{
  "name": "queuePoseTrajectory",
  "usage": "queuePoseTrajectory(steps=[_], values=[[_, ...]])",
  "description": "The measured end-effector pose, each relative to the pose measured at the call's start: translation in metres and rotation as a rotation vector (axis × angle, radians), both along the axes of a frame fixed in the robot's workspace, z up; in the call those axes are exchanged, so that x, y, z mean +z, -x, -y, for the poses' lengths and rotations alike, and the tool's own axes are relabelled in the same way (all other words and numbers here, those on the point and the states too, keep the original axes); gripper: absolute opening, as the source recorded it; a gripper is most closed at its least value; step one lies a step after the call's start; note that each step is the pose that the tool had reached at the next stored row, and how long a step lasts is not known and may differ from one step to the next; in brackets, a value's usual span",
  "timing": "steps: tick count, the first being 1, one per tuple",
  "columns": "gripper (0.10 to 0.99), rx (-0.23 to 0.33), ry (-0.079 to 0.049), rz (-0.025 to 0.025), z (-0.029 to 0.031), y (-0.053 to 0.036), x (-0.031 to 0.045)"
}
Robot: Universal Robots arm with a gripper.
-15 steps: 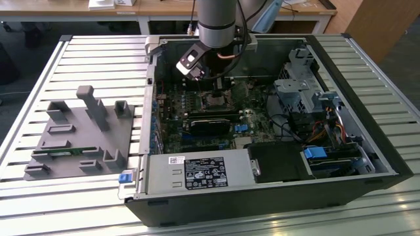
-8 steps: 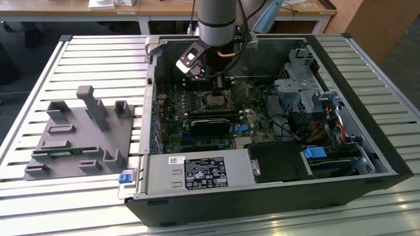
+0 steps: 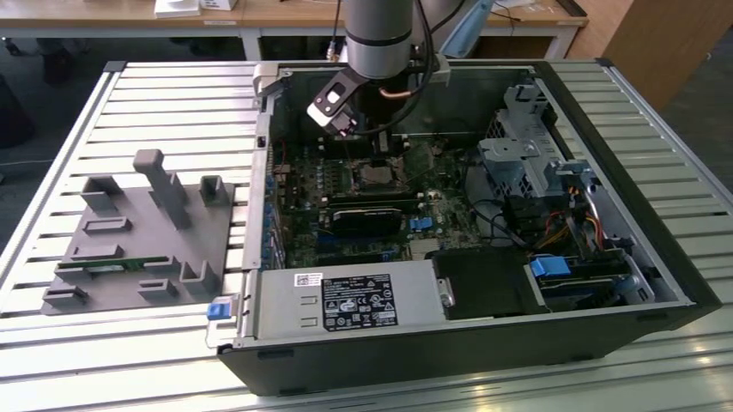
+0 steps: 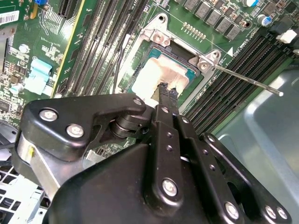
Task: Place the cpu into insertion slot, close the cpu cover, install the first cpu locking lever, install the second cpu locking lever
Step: 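Close the cpu cover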
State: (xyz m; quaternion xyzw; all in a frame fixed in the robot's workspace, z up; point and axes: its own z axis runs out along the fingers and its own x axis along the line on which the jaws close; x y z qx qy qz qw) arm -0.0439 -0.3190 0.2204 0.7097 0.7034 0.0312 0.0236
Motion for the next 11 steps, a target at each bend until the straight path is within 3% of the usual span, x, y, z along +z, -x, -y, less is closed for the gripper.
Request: queuePoseTrajectory(steps=[11], values=[[0.106, -0.001, 0.0, -0.0011, 0.0, -0.0001, 0.0037]])
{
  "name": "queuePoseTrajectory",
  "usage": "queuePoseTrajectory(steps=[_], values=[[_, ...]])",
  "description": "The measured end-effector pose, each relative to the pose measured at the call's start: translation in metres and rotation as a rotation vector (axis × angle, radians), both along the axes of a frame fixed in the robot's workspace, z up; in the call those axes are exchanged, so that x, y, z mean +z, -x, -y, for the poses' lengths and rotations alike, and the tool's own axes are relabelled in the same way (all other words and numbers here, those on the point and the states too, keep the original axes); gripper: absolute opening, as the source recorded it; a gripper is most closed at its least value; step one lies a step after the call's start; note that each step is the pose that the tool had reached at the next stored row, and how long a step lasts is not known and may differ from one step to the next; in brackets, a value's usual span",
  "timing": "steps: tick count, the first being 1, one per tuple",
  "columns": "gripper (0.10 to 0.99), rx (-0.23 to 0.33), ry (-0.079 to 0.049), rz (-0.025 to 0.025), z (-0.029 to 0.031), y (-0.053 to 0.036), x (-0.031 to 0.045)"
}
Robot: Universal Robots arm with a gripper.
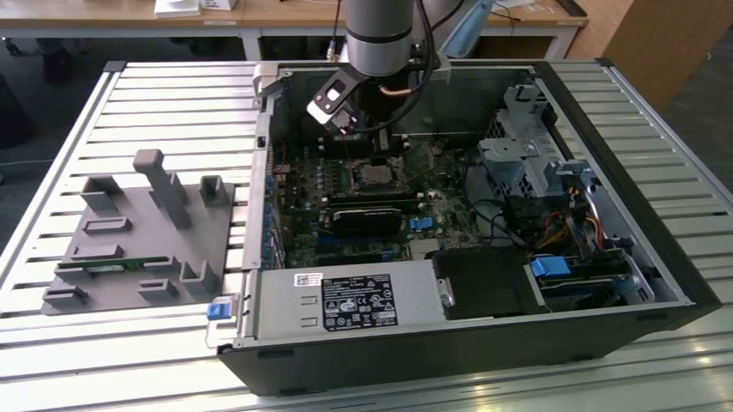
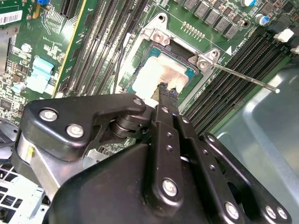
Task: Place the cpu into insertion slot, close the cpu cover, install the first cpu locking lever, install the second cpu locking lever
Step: 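Close the cpu cover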
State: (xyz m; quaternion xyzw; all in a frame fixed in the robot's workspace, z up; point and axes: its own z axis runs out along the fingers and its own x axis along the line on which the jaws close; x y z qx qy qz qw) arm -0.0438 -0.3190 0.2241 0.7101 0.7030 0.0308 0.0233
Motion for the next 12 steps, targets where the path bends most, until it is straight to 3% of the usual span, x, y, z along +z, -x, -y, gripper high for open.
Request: queuePoseTrajectory(steps=[12], values=[[0.106, 0.0, 0.0, 0.0, 0.0, 0.0, 0.0102]])
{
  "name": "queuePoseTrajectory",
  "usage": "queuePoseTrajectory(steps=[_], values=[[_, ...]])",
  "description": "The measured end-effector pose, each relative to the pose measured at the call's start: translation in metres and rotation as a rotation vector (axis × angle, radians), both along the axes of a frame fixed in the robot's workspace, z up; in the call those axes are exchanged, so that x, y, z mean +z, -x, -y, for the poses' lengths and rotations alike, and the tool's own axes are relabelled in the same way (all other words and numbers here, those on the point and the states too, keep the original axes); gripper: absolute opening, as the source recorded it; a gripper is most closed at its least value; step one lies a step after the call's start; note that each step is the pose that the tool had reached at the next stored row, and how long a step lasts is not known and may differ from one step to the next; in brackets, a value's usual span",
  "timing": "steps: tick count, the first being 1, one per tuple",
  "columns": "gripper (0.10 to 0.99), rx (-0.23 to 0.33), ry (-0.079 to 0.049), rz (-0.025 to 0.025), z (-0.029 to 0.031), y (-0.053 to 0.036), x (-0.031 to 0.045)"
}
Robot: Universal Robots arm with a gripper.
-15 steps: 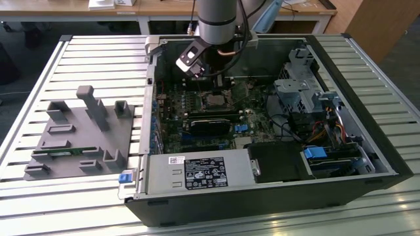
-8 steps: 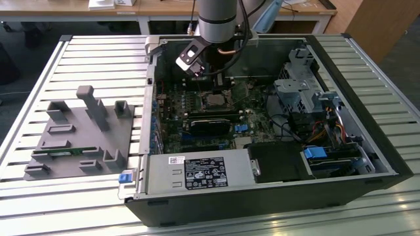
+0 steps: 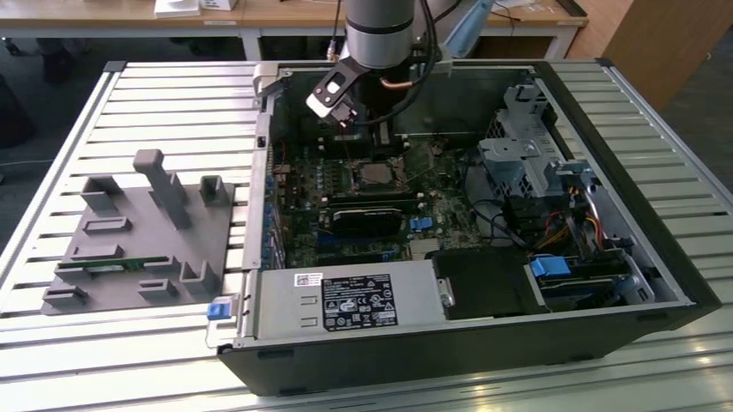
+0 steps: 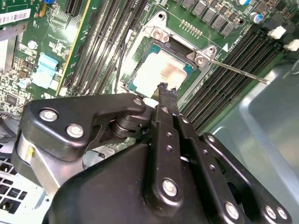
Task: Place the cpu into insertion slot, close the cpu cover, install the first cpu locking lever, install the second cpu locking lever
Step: 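Close the cpu cover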
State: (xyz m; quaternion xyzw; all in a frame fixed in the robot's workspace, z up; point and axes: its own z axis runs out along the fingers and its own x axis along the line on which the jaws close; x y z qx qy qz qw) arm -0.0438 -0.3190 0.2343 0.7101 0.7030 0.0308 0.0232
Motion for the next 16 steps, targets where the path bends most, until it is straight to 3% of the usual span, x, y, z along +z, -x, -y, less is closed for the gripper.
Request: queuePoseTrajectory(steps=[6, 14, 16], values=[[0.106, 0.0, 0.0, 0.0, 0.0006, -0.0001, 0.0031], [0.106, 0.0, 0.0, 0.0, 0.0104, 0.0, 0.0032], [0.106, 0.0, -0.002, -0.003, 0.0121, -0.0016, 0.0032]])
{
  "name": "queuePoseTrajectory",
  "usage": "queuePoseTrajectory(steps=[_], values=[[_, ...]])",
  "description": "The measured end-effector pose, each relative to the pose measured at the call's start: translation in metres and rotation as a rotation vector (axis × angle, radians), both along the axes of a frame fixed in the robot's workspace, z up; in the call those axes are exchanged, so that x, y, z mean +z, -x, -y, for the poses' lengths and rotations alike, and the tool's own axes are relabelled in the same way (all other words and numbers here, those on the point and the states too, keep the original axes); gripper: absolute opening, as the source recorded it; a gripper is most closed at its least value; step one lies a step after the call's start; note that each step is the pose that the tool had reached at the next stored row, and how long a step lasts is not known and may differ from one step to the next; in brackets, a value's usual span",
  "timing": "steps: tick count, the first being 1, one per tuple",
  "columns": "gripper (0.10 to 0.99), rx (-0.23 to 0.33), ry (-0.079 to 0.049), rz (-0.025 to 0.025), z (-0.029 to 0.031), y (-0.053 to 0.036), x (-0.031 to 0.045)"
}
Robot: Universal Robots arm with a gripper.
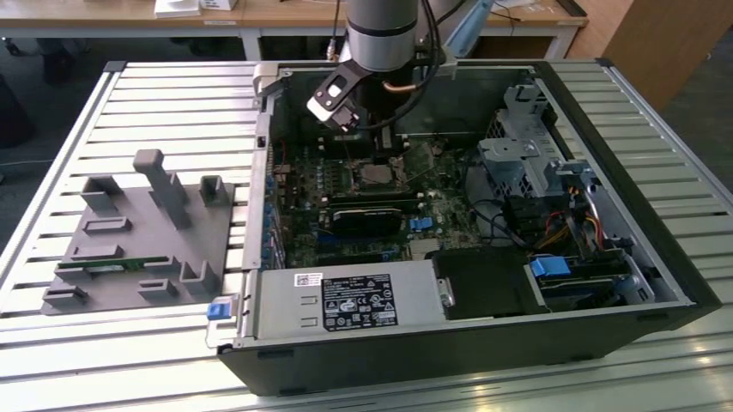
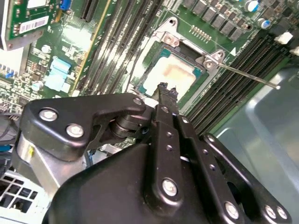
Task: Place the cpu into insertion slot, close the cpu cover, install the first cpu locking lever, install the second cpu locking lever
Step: 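Close the cpu cover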
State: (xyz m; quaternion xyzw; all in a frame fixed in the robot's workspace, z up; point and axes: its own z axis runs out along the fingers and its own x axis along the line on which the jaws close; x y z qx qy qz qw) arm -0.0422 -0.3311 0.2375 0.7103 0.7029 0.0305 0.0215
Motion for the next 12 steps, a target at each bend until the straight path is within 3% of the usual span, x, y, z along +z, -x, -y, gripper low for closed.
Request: queuePoseTrajectory(steps=[1, 4, 7, 12], values=[[0.106, 0.0, -0.001, -0.0039, 0.0004, -0.0022, -0.0001], [0.106, 0.0, -0.001, -0.022, 0.0008, -0.0081, 0.0], [0.106, 0.0, 0.0, -0.0347, 0.0008, -0.0099, 0.0009], [0.106, 0.0, -0.001, -0.0376, 0.0008, -0.0099, 0.0106]])
